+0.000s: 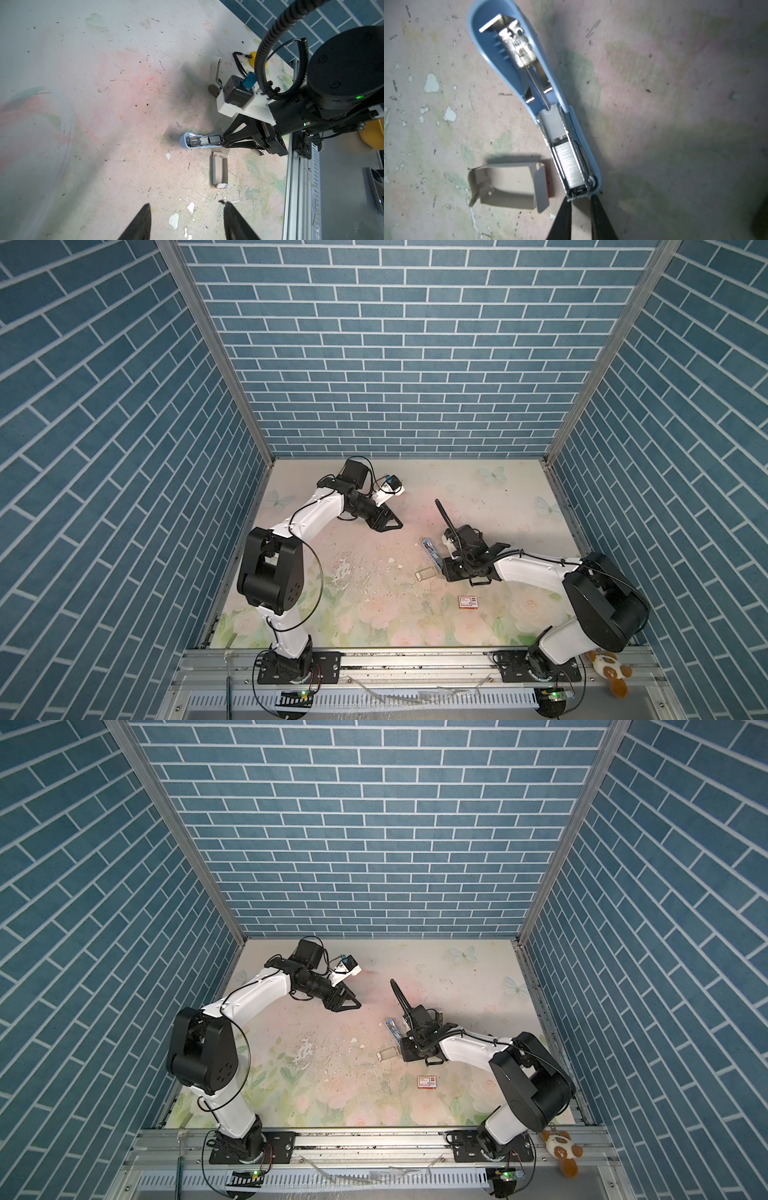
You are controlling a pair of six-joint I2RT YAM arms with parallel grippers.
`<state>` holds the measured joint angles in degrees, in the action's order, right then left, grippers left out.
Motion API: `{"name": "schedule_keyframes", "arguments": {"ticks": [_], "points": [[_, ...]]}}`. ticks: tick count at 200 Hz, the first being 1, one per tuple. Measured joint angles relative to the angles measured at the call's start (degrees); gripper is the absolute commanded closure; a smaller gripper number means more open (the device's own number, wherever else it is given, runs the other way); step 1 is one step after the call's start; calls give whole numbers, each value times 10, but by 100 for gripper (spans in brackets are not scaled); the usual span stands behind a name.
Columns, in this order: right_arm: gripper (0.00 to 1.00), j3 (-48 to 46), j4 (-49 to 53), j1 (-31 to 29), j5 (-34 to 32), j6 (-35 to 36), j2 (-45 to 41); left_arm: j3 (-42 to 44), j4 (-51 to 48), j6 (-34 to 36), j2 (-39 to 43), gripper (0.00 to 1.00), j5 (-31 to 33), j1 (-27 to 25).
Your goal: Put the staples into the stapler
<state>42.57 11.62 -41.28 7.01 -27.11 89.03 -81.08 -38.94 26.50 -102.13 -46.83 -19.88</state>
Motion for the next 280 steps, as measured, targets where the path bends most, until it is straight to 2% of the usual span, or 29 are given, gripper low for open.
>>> {"name": "schedule_keyframes", "arguments": {"ticks": [145, 190, 221, 280], "points": [[77, 65, 2, 8, -19, 21, 58, 34, 15, 46, -53, 45, 17, -41], [73, 55, -5, 31, 7, 20, 41, 32, 20, 46, -64, 45, 28, -45], [71, 40, -12, 50, 50, 14, 8, 12, 1, 44, -64, 45, 28, -45], [71, 42, -38, 79, 93, 10, 9, 8, -2, 27, -64, 45, 30, -45]]}}
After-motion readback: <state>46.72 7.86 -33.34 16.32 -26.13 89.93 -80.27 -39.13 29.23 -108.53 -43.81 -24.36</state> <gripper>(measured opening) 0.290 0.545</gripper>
